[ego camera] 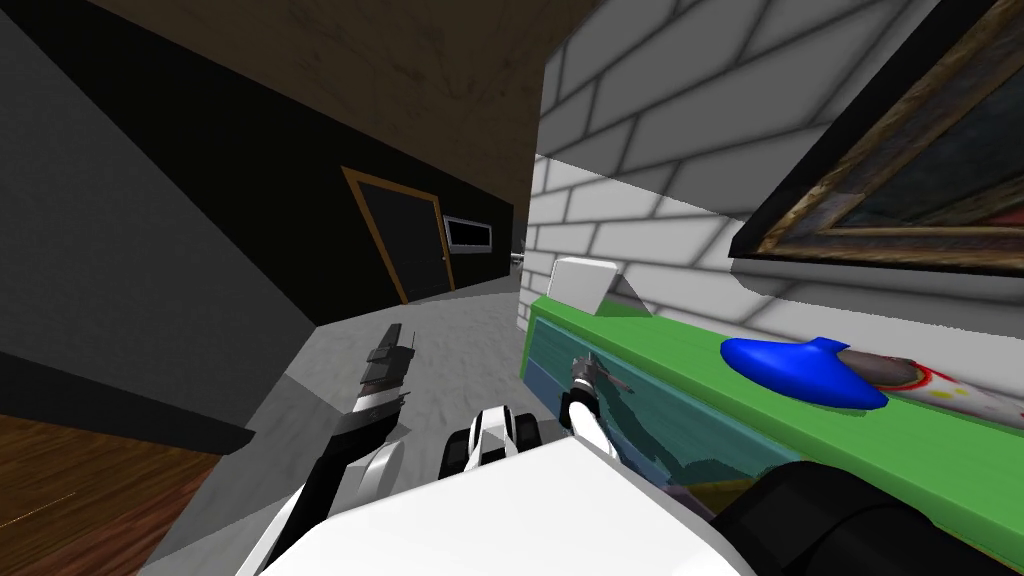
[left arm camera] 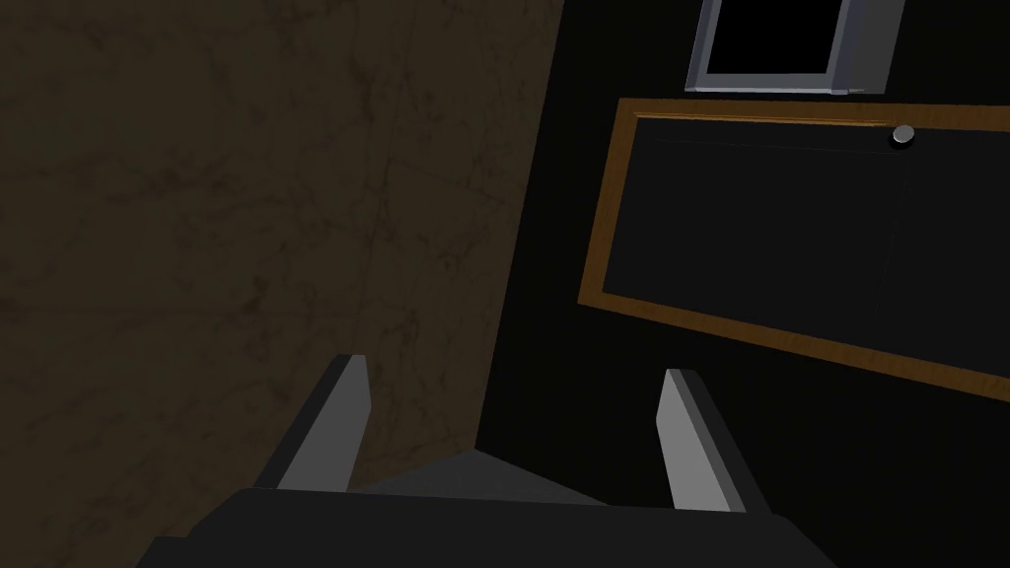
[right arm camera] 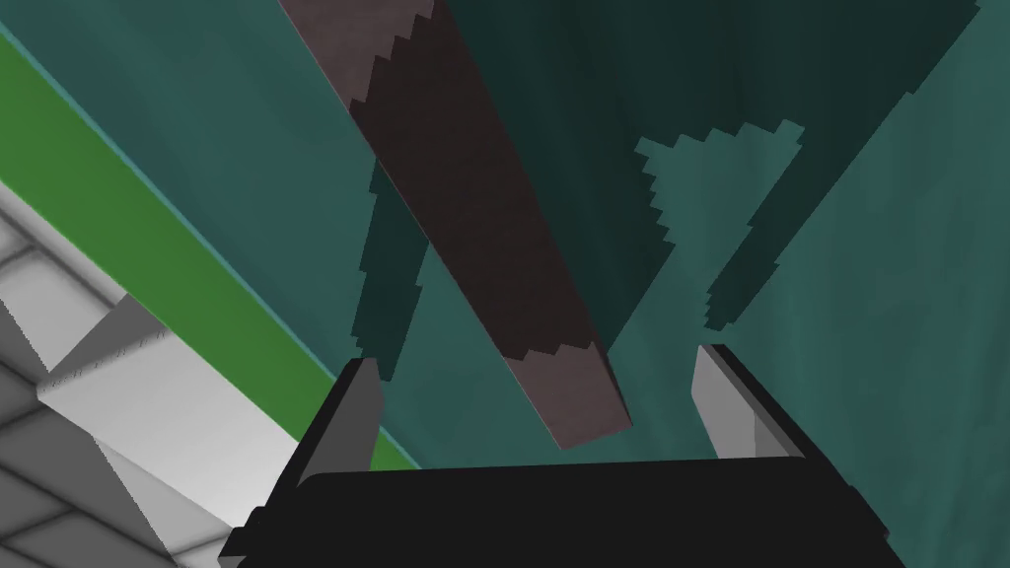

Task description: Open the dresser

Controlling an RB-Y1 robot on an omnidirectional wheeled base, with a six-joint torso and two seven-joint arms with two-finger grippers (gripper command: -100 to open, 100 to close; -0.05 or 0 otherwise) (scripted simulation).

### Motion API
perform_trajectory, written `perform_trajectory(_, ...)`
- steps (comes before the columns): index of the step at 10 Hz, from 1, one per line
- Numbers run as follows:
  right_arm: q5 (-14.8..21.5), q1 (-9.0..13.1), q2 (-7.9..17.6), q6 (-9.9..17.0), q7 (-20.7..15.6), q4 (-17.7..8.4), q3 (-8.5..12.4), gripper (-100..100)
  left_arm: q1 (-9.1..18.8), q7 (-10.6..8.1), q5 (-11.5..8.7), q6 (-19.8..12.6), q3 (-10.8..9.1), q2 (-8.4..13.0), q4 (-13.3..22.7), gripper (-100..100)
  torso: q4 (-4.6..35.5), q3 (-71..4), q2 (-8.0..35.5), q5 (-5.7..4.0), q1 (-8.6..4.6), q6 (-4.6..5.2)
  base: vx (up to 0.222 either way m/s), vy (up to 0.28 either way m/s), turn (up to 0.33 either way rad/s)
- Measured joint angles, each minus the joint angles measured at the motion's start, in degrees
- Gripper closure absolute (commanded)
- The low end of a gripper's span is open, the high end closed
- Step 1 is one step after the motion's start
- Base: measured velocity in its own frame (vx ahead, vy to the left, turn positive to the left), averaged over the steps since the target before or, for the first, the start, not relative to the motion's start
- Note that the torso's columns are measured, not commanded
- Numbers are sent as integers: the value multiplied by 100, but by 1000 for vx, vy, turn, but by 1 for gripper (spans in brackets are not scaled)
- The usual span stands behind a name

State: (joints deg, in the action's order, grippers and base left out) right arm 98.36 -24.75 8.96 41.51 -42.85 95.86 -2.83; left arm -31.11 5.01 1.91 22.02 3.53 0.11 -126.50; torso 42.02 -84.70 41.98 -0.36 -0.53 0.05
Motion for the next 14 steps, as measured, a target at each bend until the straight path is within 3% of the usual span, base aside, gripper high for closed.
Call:
perform_trajectory(2, 382, -101, -125, 260, -77, -179, 31, -100, 0, 0, 0, 0, 1, -1, 0, 0, 27, 18, 36, 39, 63, -5, 29, -3, 63)
perform_trajectory(5, 846, -189, -428, 532, -258, -283, 109, -100, 1, 0, 0, 0, 1, -1, 0, 0, 28, 16, 35, 37, 56, -4, 15, 6, 35)
perform_trajectory(8, 1048, -203, -810, 667, -358, -337, 142, -100, 1, 0, 0, 0, 1, -1, 0, 0, 26, 13, 30, 35, 50, -5, 4, 2, 7)
perform_trajectory(10, 1031, -217, -838, 637, -410, -271, 156, -100, 0, 0, 0, 0, 0, 0, 0, 0, 23, 5, 16, 30, 27, -4, 47, -65, -12)
perform_trajectory(11, 1028, -217, -840, 625, -427, -260, 158, 100, 0, 0, 0, 0, 0, 0, 0, 0, 24, 9, 25, 32, 47, -5, 5, -9, 1)
perform_trajectory(14, 1088, -249, -883, 663, -475, -146, 126, 100, 3, 0, 0, 0, 3, -3, 0, 0, 15, 30, 41, 9, 62, -13, -114, 124, -14)
